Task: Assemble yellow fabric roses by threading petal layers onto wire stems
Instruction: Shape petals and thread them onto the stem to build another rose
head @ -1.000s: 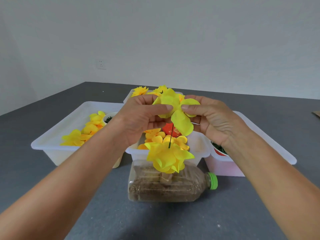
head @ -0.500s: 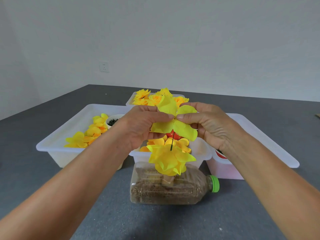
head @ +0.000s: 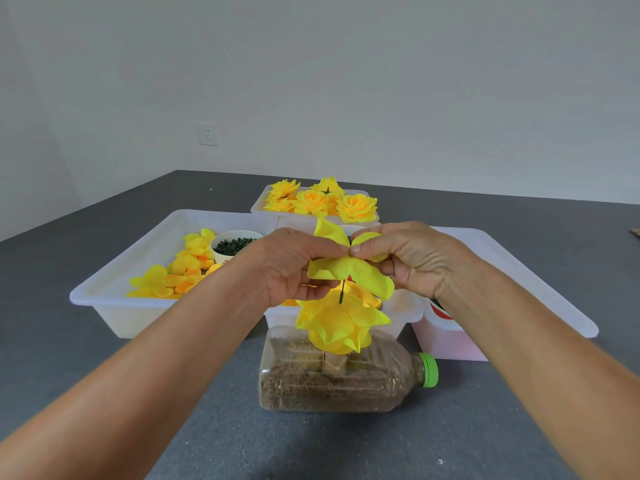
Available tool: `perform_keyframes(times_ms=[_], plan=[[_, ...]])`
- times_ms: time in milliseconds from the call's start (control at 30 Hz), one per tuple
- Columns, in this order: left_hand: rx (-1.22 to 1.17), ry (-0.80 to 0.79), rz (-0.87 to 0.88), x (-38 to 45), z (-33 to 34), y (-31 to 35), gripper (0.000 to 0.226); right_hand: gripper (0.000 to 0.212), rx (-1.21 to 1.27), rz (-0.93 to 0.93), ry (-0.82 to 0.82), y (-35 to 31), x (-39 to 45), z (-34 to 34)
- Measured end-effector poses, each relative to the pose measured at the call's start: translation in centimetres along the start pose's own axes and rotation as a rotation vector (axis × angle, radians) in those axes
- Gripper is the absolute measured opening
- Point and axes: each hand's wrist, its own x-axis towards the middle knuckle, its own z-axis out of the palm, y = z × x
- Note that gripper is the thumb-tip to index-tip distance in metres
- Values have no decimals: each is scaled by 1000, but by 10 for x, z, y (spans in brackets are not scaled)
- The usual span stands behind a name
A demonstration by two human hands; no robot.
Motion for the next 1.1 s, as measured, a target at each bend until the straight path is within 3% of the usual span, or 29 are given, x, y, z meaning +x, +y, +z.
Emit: perform_keyframes(times_ms=[300,533,667,867,1100], plan=[[-49,31,-1,3,1,4,6,20,7,-23,39,-4,5,2],[-29,-42,-44,5,-3,-5,13,19,30,43,-16,4,6,2],[-64,-81,-54,4,-5,-4,7,17,82,11,-48,2,6,1],[-55,-117,-64,2,-7,-1,9,41,111,-10,-119,-1,1,0],[-79,-82,-76,2,-4,-3,4,37,96,41,-63,2,3,0]])
